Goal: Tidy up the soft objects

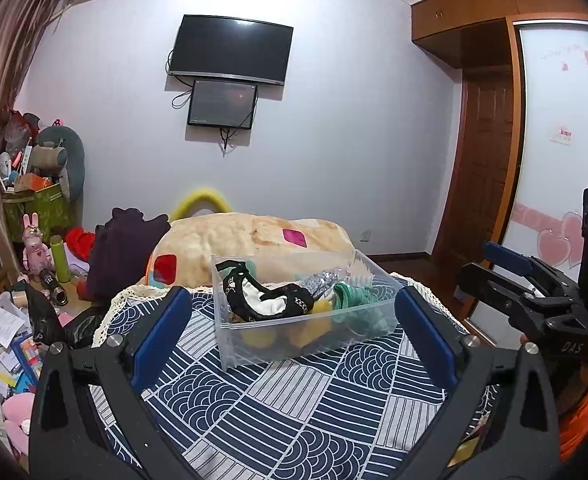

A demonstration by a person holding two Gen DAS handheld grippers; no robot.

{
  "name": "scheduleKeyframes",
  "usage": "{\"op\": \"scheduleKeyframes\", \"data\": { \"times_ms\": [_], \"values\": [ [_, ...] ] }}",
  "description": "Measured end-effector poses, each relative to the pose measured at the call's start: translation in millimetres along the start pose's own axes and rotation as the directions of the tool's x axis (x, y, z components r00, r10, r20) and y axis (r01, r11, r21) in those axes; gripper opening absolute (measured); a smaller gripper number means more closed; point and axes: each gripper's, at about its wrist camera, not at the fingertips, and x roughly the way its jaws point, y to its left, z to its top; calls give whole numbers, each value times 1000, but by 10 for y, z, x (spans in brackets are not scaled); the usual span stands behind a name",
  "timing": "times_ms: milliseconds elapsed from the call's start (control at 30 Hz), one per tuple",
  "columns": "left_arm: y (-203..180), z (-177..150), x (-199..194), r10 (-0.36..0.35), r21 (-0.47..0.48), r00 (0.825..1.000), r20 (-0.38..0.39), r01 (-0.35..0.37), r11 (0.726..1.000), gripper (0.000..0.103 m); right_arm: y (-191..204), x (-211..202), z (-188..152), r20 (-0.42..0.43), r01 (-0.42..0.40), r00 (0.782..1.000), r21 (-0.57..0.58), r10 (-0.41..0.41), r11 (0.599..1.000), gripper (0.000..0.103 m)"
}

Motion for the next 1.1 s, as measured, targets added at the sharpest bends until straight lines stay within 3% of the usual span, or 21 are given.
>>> {"op": "scheduleKeyframes", "data": {
  "times_ms": [1100],
  "values": [
    [-36,-13,-8,-14,8,1000,2,14,1000,103,-16,30,-17,-3,-12,1000,18,12,1000,103]
  ]
}}
